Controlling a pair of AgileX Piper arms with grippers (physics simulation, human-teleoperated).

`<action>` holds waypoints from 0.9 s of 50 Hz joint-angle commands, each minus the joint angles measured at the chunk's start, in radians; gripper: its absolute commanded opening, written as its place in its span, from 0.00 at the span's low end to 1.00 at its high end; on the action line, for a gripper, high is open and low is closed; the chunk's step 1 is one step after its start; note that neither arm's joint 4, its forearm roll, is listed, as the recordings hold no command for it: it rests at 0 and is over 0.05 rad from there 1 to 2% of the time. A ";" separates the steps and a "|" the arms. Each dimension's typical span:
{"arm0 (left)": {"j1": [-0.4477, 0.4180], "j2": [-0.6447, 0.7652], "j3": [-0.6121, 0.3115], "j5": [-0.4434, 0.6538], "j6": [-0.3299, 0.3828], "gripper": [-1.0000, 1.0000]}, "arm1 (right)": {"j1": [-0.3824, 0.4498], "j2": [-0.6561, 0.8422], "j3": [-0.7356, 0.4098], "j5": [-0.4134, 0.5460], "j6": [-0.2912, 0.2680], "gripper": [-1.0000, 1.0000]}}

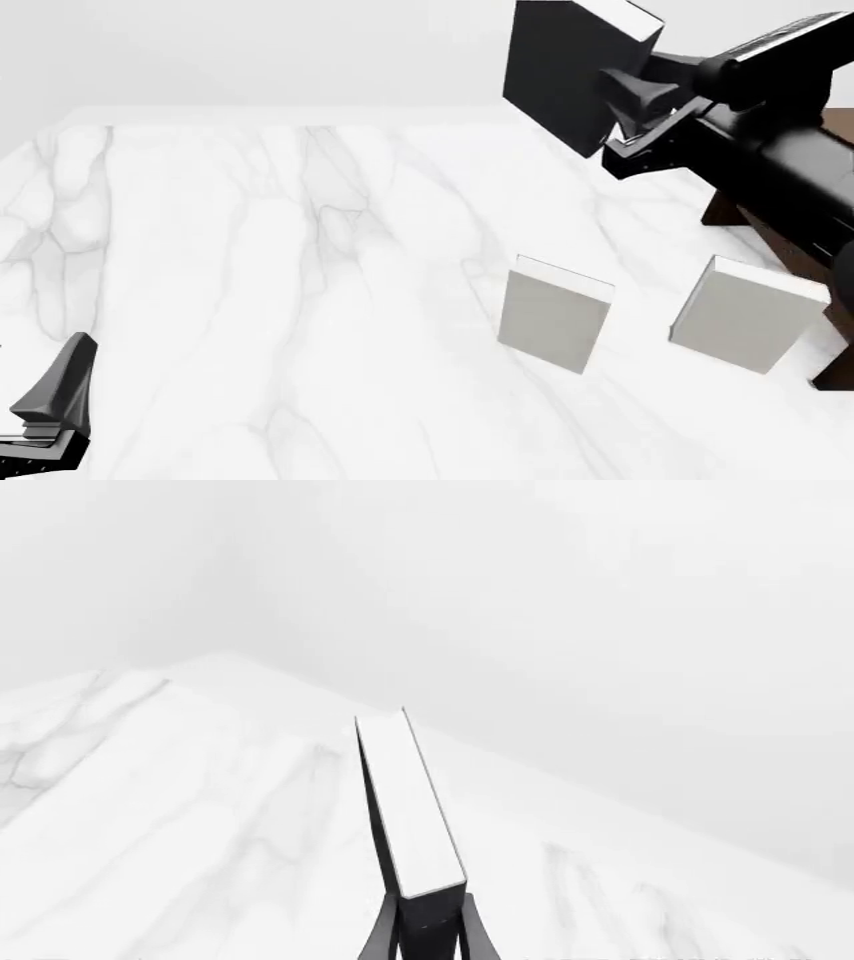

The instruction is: Pick up the book on the left and place it on top of the shelf.

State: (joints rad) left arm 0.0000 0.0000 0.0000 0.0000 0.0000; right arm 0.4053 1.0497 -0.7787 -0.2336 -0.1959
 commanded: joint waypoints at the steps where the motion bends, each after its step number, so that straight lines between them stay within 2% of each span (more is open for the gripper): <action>1: 0.000 0.000 0.000 0.000 0.000 1.00 | -0.045 -0.158 0.018 0.087 -0.026 0.00; 5: 0.000 0.000 0.000 0.000 0.000 1.00 | -0.062 -0.196 0.028 0.111 -0.031 0.00; 13: 0.000 0.000 0.000 0.000 0.000 1.00 | -0.129 -0.303 0.032 0.171 -0.089 0.00; 15: 0.000 0.000 0.000 0.000 0.000 1.00 | -0.129 -0.311 0.022 0.186 -0.088 0.00; 21: 0.000 0.000 0.000 0.000 0.000 1.00 | -0.146 -0.334 0.010 0.217 -0.144 0.00; 26: 0.000 0.000 0.000 0.000 0.000 1.00 | -0.182 -0.362 -0.006 0.252 -0.160 0.00; 45: 0.000 0.000 0.000 0.000 0.000 1.00 | -0.306 -0.426 -0.005 0.245 -0.239 0.00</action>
State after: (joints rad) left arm 0.0000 0.0000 0.0000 0.0000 0.0000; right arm 0.1585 0.6606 -0.7639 0.0142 -0.4107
